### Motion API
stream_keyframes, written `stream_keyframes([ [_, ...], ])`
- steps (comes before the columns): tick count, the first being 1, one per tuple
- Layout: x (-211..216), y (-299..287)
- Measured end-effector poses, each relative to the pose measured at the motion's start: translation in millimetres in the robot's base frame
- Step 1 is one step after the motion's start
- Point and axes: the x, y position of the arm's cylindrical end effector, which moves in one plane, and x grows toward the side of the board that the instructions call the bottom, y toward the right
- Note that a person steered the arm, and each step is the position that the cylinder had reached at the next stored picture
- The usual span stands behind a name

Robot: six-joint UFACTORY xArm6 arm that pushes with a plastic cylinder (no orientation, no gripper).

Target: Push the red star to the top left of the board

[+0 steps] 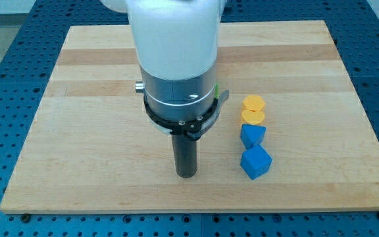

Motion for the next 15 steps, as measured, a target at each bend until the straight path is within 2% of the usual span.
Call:
stream_keyframes([
  [1,0.0,0.0],
  [3,-45.9,0.6],
  [8,-151.1,82.4],
  [10,-224.5,83.3],
  [11,-246.6,74.9],
  [13,-246.8,17.0],
  [15,-230.2,-3.5],
])
